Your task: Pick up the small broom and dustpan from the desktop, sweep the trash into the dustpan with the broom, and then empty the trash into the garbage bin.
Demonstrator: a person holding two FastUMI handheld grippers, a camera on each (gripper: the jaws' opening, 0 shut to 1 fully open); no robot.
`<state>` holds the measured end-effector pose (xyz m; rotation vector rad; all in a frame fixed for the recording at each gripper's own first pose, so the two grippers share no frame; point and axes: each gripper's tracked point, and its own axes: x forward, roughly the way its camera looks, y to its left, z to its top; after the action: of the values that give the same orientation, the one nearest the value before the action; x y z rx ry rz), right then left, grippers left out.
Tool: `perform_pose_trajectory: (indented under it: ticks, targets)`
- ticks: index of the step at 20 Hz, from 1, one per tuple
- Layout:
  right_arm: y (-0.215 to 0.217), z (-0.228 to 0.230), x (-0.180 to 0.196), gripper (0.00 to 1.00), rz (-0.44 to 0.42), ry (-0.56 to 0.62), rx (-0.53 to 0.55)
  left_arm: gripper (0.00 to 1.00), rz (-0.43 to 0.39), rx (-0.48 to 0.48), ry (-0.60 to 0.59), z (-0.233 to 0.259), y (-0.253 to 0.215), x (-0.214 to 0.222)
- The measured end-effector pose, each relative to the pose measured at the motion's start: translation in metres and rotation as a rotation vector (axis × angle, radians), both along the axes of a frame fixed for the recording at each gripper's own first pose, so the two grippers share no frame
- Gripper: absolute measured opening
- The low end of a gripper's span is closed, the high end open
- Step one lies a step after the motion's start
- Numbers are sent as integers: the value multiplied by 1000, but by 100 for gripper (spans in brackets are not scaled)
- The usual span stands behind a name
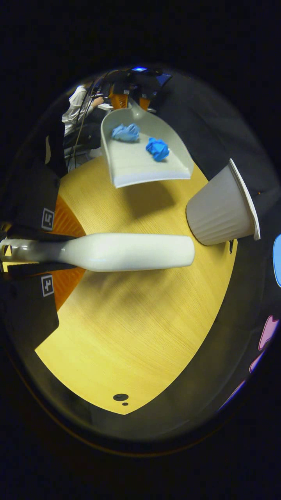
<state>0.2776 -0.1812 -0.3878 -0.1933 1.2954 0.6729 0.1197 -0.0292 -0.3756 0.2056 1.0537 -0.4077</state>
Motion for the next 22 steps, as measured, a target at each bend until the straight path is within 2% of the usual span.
perform_pose_trajectory:
  ticks: [2,3,5,6,7,12,16,18,20,22]
  targets:
    - [-4,-1,0,23,-33,13,21,30,3,-4,-55,10,-1,1]
    - [-10,-7,0,27,-46,12,26,31,16,-15,-72,11,-1,3]
    - [-11,-8,-2,27,-100,27,20,30,65,-41,-82,21,0,11]
    - [-10,-9,1,31,-133,26,30,31,93,-51,-94,29,0,16]
    - [-14,-6,0,27,-154,18,43,31,110,-48,-104,35,2,22]
    - [-27,-9,-8,27,-174,16,98,31,134,141,-157,47,52,67]
    - [-45,-33,-5,27,-219,43,151,30,95,282,-99,41,67,101]
    - [-39,-37,-7,27,-223,25,162,30,77,355,-59,33,73,126]
    - [-39,-35,-15,27,-231,28,200,31,24,432,-15,23,77,153]
    - [-45,-39,-12,27,-259,51,248,31,-64,536,28,15,84,168]
